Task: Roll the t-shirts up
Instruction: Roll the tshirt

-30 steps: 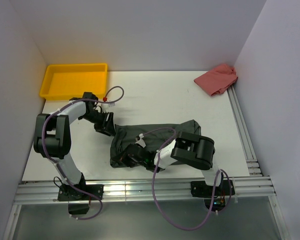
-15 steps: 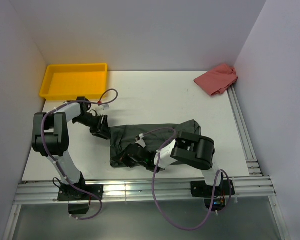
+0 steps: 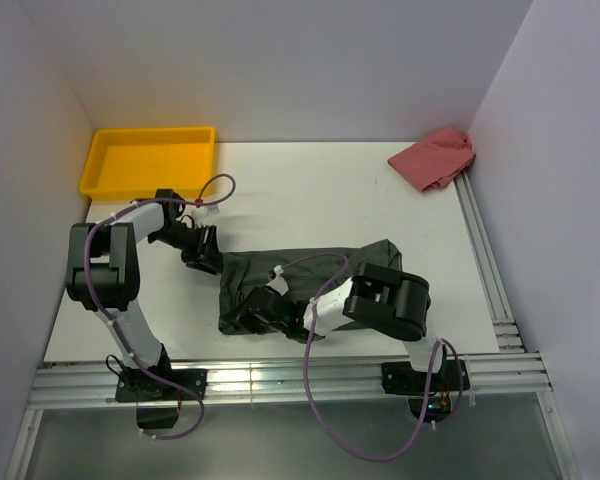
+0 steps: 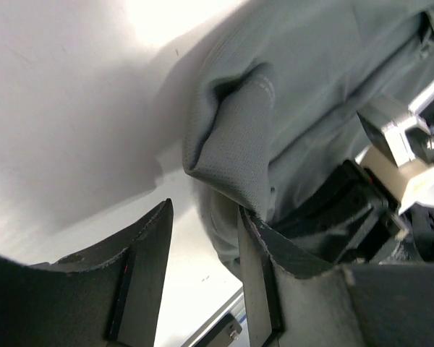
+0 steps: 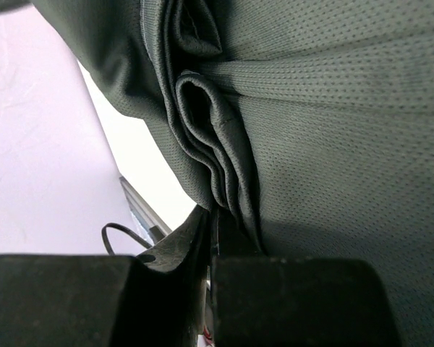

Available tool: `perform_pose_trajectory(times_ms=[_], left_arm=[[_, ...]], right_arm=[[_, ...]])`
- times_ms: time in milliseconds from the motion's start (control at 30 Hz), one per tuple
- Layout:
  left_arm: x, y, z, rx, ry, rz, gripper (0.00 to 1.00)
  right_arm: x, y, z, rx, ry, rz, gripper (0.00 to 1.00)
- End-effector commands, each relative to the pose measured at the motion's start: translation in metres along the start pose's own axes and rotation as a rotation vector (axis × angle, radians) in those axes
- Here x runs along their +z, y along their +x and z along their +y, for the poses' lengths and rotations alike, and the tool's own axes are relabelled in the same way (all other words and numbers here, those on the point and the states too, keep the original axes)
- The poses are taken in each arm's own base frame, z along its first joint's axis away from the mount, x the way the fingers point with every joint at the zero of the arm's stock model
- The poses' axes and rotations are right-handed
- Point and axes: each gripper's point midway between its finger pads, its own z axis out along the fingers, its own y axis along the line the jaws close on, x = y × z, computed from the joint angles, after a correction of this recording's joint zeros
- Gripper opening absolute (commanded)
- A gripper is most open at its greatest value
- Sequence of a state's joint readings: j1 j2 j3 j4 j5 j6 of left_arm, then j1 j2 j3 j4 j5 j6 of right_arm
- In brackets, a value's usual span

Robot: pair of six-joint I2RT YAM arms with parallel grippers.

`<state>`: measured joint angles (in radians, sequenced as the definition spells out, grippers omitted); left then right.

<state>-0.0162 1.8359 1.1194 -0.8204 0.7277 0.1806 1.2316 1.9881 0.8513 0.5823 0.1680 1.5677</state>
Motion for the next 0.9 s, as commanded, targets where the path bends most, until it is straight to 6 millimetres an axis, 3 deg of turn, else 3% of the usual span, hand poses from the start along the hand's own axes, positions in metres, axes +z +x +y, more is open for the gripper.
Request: perform_pose_trajectory(times_ms=[0,133,333,433,733,867], left_arm=[[-0.001,-0.022,-0.001,0.012,-0.058,-0.043,0.46],[0.002,-0.027,-0.003,0.018,-0.08,-0.042,0.47],[0.003,-0.041,-0.007,0.06,-0.122,-0.058,0.6],[0.0,-0.054,0.004,0.079,-0.182,-0.073,0.64],[-0.006,-0.085,0.021,0.119,-0.279,-0.111,0.61],[-0.006,-0.092,0.017,0.144,-0.249,-0.101,0.61]], right_arm=[[-0.005,-0.007,0.007,-0.046,0.021,-0.053,0.0],[-0.008,-0.01,0.006,-0.063,0.045,-0.081,0.0],[-0.013,-0.01,-0.001,-0.011,0.015,-0.088,0.0],[-0.01,-0.006,-0.004,0.027,-0.006,-0.066,0.0],[-0.012,-0.005,-0.006,0.04,-0.015,-0.057,0.0],[-0.012,-0.005,-0.009,0.051,-0.016,-0.055,0.0]])
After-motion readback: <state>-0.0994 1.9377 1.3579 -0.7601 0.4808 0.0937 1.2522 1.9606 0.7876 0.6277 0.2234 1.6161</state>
